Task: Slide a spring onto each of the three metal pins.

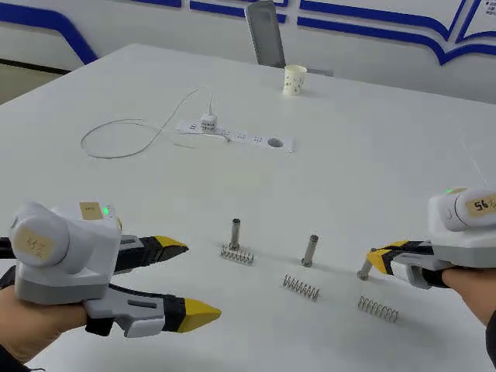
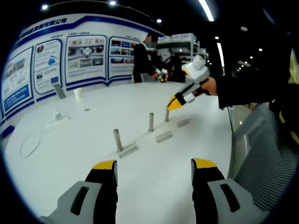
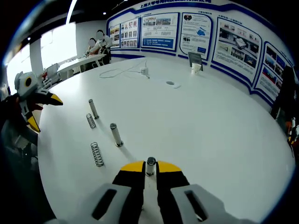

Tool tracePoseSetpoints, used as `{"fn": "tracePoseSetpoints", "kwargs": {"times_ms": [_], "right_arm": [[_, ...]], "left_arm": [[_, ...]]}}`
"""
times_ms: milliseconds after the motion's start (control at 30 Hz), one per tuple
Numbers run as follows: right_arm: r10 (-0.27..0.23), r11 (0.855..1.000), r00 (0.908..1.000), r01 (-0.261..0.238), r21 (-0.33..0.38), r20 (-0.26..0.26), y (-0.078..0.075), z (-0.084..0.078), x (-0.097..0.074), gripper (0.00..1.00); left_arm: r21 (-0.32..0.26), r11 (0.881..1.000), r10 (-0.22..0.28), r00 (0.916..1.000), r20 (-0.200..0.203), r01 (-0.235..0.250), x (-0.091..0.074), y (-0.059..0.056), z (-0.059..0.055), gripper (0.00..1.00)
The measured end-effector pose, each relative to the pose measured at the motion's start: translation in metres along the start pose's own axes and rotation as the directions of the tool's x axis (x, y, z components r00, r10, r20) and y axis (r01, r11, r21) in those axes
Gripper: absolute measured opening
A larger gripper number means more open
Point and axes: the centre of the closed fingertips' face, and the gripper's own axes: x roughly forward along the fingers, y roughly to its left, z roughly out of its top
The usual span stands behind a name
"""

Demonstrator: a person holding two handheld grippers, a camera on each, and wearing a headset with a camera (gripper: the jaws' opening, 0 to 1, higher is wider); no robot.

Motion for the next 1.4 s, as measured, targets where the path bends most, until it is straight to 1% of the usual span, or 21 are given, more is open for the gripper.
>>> {"fn": "tracePoseSetpoints", "kwargs": {"times_ms": [267, 433, 600, 633, 700, 733, 900, 1100, 1200, 1267, 1300, 1367, 1400], "right_arm": [[-0.004, 1.000, 0.9999, 0.005, -0.010, 0.014, -0.002, 0.000, -0.010, 0.12], [0.005, 1.000, 0.9996, -0.004, -0.021, 0.029, -0.002, 0.000, -0.020, 0.14], [0.026, 0.999, 0.9991, -0.025, -0.039, 0.032, -0.002, -0.003, -0.026, 0.15], [0.039, 0.998, 0.9988, -0.038, -0.049, 0.030, 0.000, -0.005, -0.027, 0.15], [0.047, 0.997, 0.9986, -0.045, -0.054, 0.025, 0.002, -0.007, -0.027, 0.16], [0.060, 0.996, 0.9980, -0.058, -0.066, 0.021, 0.006, -0.009, -0.028, 0.16], [0.097, 0.991, 0.9953, -0.096, -0.094, 0.002, 0.013, -0.015, -0.028, 0.16], [0.140, 0.981, 0.9896, -0.143, -0.133, -0.032, 0.023, -0.021, -0.026, 0.16], [0.166, 0.971, 0.9844, -0.174, -0.163, -0.056, 0.029, -0.024, -0.024, 0.16], [0.186, 0.961, 0.9795, -0.198, -0.193, -0.078, 0.036, -0.026, -0.023, 0.16], [0.195, 0.954, 0.9766, -0.211, -0.214, -0.090, 0.037, -0.029, -0.022, 0.16], [0.199, 0.947, 0.9739, -0.220, -0.235, -0.110, 0.038, -0.031, -0.019, 0.16], [0.205, 0.942, 0.9707, -0.230, -0.246, -0.126, 0.040, -0.033, -0.018, 0.16]], "left_arm": [[0.002, 1.000, 0.013, 0.9999, 0.011, -0.013, -0.002, 0.003, 0.003, 0.65], [0.008, 1.000, 0.011, 0.9999, 0.009, -0.011, -0.002, 0.001, 0.004, 0.65], [0.019, 1.000, 0.011, 0.9999, 0.009, -0.011, -0.003, 0.001, 0.006, 0.66], [0.018, 1.000, 0.012, 0.9999, 0.011, -0.012, -0.004, 0.001, 0.007, 0.66], [0.017, 1.000, 0.013, 0.9998, 0.015, -0.014, -0.004, 0.001, 0.008, 0.66], [0.017, 1.000, 0.016, 0.9998, 0.015, -0.016, -0.005, 0.001, 0.008, 0.66], [0.019, 1.000, 0.018, 0.9997, 0.018, -0.018, -0.006, 0.000, 0.010, 0.66], [0.022, 1.000, 0.015, 0.9998, 0.016, -0.016, -0.006, -0.001, 0.011, 0.66], [0.023, 1.000, 0.015, 0.9998, 0.016, -0.015, -0.006, -0.002, 0.011, 0.66], [0.023, 1.000, 0.014, 0.9998, 0.016, -0.014, -0.006, -0.002, 0.011, 0.66], [0.024, 1.000, 0.014, 0.9998, 0.014, -0.014, -0.006, -0.002, 0.011, 0.66], [0.024, 1.000, 0.013, 0.9998, 0.013, -0.013, -0.006, -0.002, 0.011, 0.65], [0.024, 1.000, 0.012, 0.9999, 0.012, -0.012, -0.006, -0.003, 0.010, 0.66]]}}
